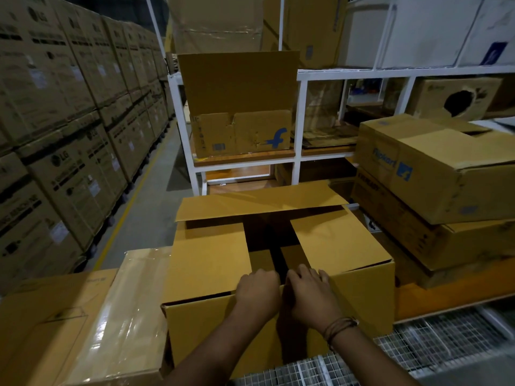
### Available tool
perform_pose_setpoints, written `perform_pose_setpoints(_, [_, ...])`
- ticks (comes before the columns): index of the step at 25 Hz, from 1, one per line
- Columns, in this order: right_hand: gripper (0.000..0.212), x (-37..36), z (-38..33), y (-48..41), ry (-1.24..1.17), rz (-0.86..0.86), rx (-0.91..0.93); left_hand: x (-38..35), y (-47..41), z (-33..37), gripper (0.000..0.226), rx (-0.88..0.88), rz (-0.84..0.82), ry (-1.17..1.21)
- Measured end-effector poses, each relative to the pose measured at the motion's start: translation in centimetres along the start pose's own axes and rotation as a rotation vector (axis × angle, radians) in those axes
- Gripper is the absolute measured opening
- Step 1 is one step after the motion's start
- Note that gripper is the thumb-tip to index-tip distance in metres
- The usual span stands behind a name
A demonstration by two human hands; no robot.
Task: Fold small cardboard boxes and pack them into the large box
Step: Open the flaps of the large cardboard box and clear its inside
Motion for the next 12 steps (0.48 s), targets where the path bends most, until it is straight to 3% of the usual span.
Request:
perform_pose_setpoints(5, [0.027, 2.3, 0.7, -3.4, -0.159, -0.009, -0.026, 2.3, -4.0, -2.5, 0.023, 0.182, 0.055, 0.139])
perform_pose_setpoints(12, [0.061, 0.5, 3.0, -13.7, -0.14, 0.004, 0.003, 1.4, -12.2, -6.0, 0.033, 0.284, 0.012, 0.134])
Point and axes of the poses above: each hand's wrist, its own y-axis away from the middle knuckle, its own x-axis out of the back of the hand, z = x × y, the point moved 9 cm from there along -y, towards the middle knuckle, and after that the axes turned 12 degrees about z, right-handed, at the moved point
